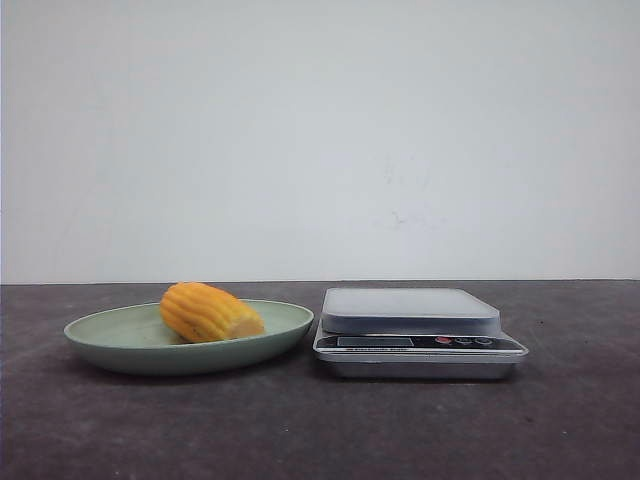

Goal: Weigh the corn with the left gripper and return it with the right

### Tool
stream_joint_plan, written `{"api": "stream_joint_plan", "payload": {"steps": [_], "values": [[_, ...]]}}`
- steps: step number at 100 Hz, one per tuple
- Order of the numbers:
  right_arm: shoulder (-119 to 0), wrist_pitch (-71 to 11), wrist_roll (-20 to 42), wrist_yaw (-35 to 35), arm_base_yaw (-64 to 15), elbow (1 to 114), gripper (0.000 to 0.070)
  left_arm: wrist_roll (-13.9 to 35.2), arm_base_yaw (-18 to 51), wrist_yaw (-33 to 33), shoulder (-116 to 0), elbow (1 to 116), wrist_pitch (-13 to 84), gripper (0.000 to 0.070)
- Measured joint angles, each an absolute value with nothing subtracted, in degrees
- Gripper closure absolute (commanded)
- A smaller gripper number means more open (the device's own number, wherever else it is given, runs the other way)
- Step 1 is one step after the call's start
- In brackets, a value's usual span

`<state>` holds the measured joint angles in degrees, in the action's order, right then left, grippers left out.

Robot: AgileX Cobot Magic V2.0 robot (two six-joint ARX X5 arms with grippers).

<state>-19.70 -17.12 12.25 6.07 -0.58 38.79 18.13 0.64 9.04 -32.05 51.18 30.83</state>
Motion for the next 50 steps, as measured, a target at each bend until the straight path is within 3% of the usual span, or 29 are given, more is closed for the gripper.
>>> {"api": "stream_joint_plan", "payload": {"steps": [4, 8, 50], "values": [[-21.26, -17.63, 12.16, 6.11, -0.58, 40.73, 0.0182, 17.89, 0.67, 10.61, -33.58, 54.22, 32.23, 0.0228], [-22.74, -18.31, 11.99, 6.31, -0.58, 42.33, 0.0117, 17.61, 0.69, 12.05, -34.76, 56.73, 33.36, 0.0228], [-33.01, -26.98, 11.84, 11.68, -2.17, 55.66, 0.0115, 17.34, 9.74, 13.34, -46.28, 64.86, 32.67, 0.0231]]}}
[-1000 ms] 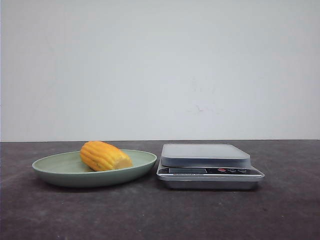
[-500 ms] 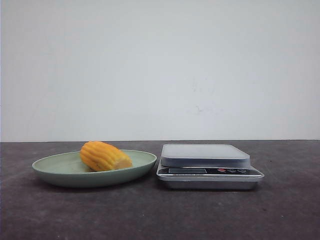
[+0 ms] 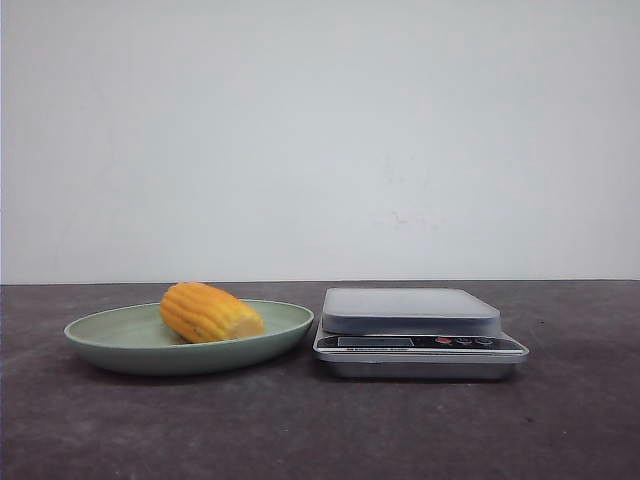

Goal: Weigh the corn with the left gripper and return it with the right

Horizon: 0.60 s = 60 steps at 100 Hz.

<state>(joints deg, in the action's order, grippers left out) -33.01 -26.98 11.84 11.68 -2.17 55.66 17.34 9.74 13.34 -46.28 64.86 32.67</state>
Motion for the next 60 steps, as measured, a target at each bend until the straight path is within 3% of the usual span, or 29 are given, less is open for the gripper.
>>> {"api": "stream_joint_plan", "payload": {"steps": [14, 60], "values": [[-36.29, -29.82, 11.84, 14.81, -3.07, 58.39, 0.0114, 17.34, 13.67, 11.66, -55.0, 64.86, 31.18, 0.023], [-39.68, -33.36, 11.81, 15.05, -3.77, 59.44, 0.0114, 17.37, 25.93, 1.1, -82.65, 64.86, 24.75, 0.0231]]}}
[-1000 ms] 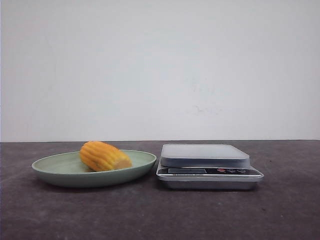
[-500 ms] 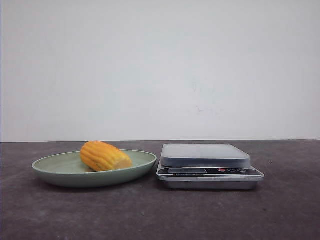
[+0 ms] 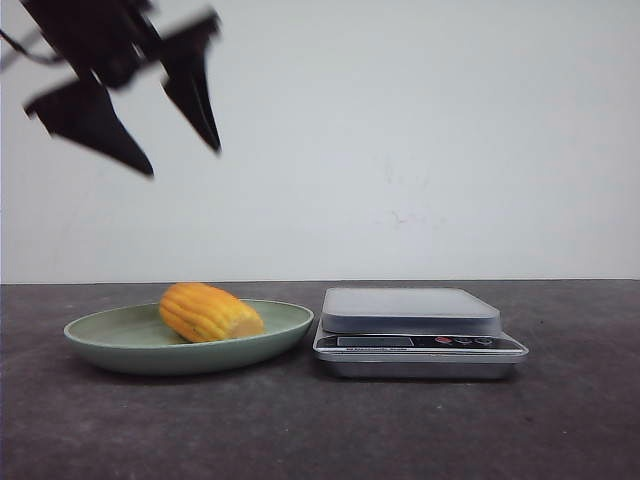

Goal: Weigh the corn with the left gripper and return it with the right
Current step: 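Lower the left gripper over the yellow corn cob and close on it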

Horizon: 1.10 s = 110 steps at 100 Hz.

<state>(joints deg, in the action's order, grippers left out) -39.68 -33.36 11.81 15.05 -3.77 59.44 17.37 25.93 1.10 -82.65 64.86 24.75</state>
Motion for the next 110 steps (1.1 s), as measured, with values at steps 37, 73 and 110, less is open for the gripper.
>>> {"api": "stream_joint_plan", "payload": {"steps": [37, 73, 110], "values": [[-39.7, -34.09, 11.81, 15.14, -3.77, 59.44, 0.0114, 18.87, 30.24, -3.53, -94.0, 64.86, 26.65, 0.0222], [-39.72, -34.13, 11.79, 16.34, -3.77, 59.46, 0.0114, 21.47, 33.67, -5.15, -98.65, 64.86, 27.31, 0.027], [-39.72, -35.42, 11.81, 16.36, -3.77, 59.48, 0.0115, 21.17, 34.65, -7.25, -98.74, 64.86, 27.29, 0.0692]]}}
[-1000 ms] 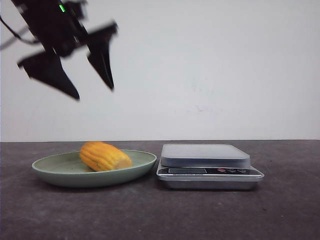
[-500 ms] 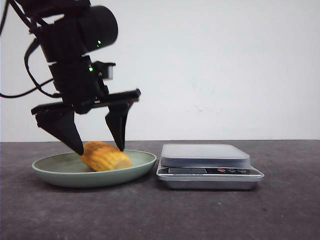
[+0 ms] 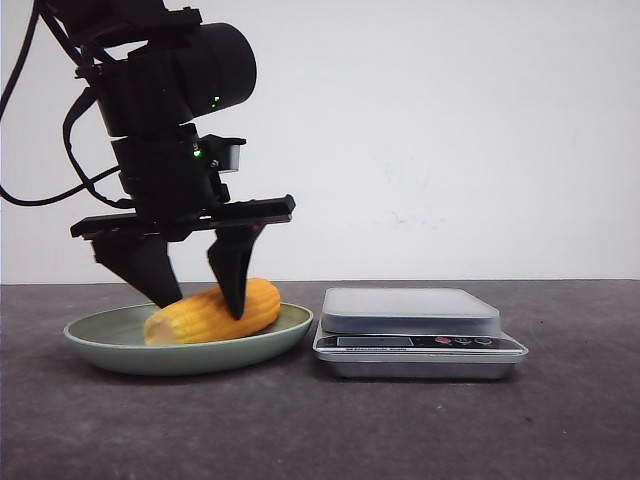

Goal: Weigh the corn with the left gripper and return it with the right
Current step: 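Lower the left gripper over the yellow corn cob and close on it, then lift the corn cob with the left gripper toward the scale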

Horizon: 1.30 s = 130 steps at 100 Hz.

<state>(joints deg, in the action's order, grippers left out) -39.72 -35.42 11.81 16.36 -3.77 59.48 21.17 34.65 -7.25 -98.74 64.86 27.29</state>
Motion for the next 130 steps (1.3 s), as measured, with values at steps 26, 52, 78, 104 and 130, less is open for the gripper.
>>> {"api": "stream_joint_plan", "payload": {"steps": [26, 52, 78, 104, 130], "values": [[-39.72, -36.05, 11.81, 16.36, -3.77, 59.48, 0.0115, 18.48, 34.74, -7.27, -96.64, 64.86, 28.4, 0.069], [-39.72, -36.62, 11.81, 16.36, -3.77, 59.48, 0.0115, 16.86, 35.9, -7.35, -84.44, 69.36, 27.68, 0.069], [-39.72, -36.62, 11.81, 16.36, -3.77, 59.48, 0.0115, 16.47, 42.68, -7.16, -87.02, 78.13, 25.43, 0.069], [-39.72, -36.62, 11.81, 16.36, -3.77, 59.48, 0.0114, 16.56, 45.93, -7.16, -96.23, 80.36, 23.11, 0.069], [-39.72, -36.71, 11.81, 16.36, -3.77, 59.48, 0.0115, 17.37, 45.93, -7.14, -103.26, 80.36, 19.75, 0.069]]}}
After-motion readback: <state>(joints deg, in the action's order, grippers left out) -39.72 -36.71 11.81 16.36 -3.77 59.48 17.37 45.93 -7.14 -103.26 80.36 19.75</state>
